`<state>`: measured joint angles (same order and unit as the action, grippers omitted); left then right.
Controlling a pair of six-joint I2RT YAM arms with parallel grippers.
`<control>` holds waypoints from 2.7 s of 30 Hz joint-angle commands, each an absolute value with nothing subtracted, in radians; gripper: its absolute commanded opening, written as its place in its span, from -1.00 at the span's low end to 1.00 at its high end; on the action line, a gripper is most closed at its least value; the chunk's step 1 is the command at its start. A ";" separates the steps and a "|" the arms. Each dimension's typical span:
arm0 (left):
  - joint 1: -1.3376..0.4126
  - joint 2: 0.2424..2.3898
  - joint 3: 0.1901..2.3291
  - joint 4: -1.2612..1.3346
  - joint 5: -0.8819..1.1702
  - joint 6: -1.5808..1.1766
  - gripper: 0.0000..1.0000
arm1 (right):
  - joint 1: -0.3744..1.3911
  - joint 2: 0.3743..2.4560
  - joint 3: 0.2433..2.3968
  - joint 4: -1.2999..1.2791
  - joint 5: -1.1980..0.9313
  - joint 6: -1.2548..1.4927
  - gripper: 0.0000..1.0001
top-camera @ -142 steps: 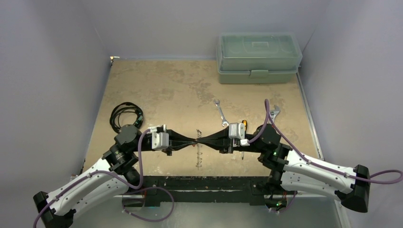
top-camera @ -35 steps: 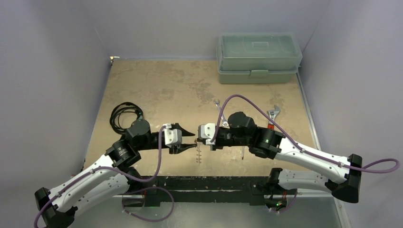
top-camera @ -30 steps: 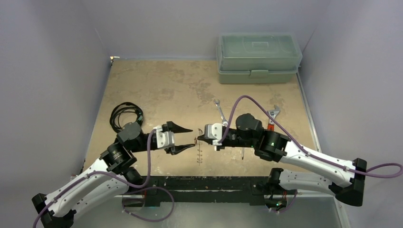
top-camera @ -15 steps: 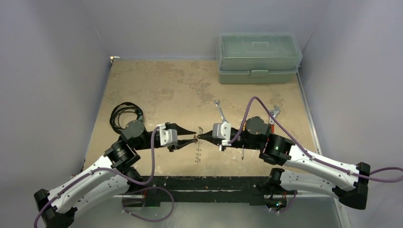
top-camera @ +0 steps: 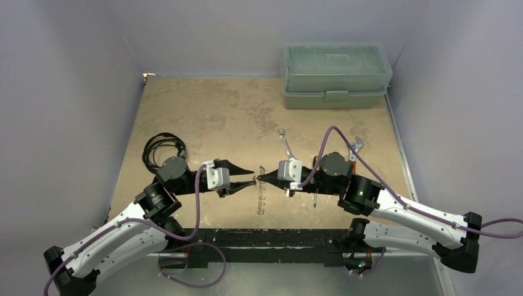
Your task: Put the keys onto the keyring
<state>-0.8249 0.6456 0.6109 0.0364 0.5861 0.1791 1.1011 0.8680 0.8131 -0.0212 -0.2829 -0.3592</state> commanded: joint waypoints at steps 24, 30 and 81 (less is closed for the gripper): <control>-0.824 0.637 0.625 0.035 0.602 0.203 -1.00 | 1.102 0.836 0.829 0.103 -0.258 -0.337 -1.00; -0.824 0.644 0.625 0.033 0.618 0.201 -1.00 | 1.101 0.822 0.818 0.168 -0.247 -0.310 -1.00; -0.822 0.538 0.558 0.259 0.631 0.041 -1.00 | 1.102 0.910 0.807 0.362 -0.479 -0.179 -1.00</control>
